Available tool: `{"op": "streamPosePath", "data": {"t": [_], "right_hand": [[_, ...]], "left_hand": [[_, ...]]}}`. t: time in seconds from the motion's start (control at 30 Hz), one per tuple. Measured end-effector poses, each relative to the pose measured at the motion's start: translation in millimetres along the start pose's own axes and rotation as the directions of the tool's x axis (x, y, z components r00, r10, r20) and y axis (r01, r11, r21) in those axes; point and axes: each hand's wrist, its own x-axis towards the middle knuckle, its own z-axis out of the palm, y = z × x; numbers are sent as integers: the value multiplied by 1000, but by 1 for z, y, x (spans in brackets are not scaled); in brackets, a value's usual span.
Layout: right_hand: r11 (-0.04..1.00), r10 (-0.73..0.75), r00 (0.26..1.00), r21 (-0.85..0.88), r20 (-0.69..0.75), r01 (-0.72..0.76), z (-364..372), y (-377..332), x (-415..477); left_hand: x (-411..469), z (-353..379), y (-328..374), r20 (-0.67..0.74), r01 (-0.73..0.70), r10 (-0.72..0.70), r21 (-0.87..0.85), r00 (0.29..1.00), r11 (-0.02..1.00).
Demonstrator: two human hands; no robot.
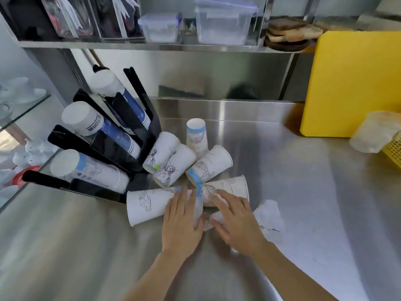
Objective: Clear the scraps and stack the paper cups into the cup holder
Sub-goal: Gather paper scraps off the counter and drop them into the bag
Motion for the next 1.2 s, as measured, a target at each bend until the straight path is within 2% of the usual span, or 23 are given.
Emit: {"op": "streamPosePath", "data": {"t": [0.13, 0.3, 0.43, 0.5, 0.6, 0.67, 0.73, 0.83, 0.9, 0.97, 1.07, 1.2], "right_hand": [[995, 20, 992, -97, 127, -8, 19, 0, -9], [991, 48, 987, -135, 151, -27, 38, 3, -16], [988, 55, 991, -152, 122, -36, 43, 4, -16], [996, 66, 993, -66, 100, -59, 39, 1, -14], [954, 236, 972, 185, 18, -235, 20, -3, -7], [892, 356, 934, 292, 18, -346, 6, -3, -2], [856, 429, 903, 338, -38, -392, -9, 0, 2], [831, 534, 832, 274, -148, -485, -27, 13, 2], [773, 629, 768, 198, -118, -602, -38, 26, 0], [660, 750, 661, 120, -38, -742, -44, 43, -6], [499, 862, 499, 14, 91, -866, -49, 64, -14], [473, 858, 443, -63, 259, -879, -41, 78, -26]], "left_hand": [[-8, 8, -10, -17, -55, 55, -5, 998, 998], [-12, 17, -17, -39, -127, 131, 75, 991, 989], [-11, 8, -12, -112, -58, 52, -52, 992, 997], [-9, 2, -9, -121, -20, 2, -151, 993, 988], [-3, -11, -1, -83, 38, -74, -369, 994, 928], [2, -21, 9, 23, 127, -136, -544, 990, 830], [4, -27, 21, 94, 147, -114, -631, 989, 761], [6, -28, 38, 123, 128, -60, -686, 991, 716], [6, -24, 48, 165, 102, 15, -679, 986, 727], [3, -16, 57, 200, 63, 93, -656, 975, 752], [0, -8, 71, 281, 80, 96, -554, 955, 829], [-3, 2, 90, 426, 110, 88, -419, 900, 901]]}}
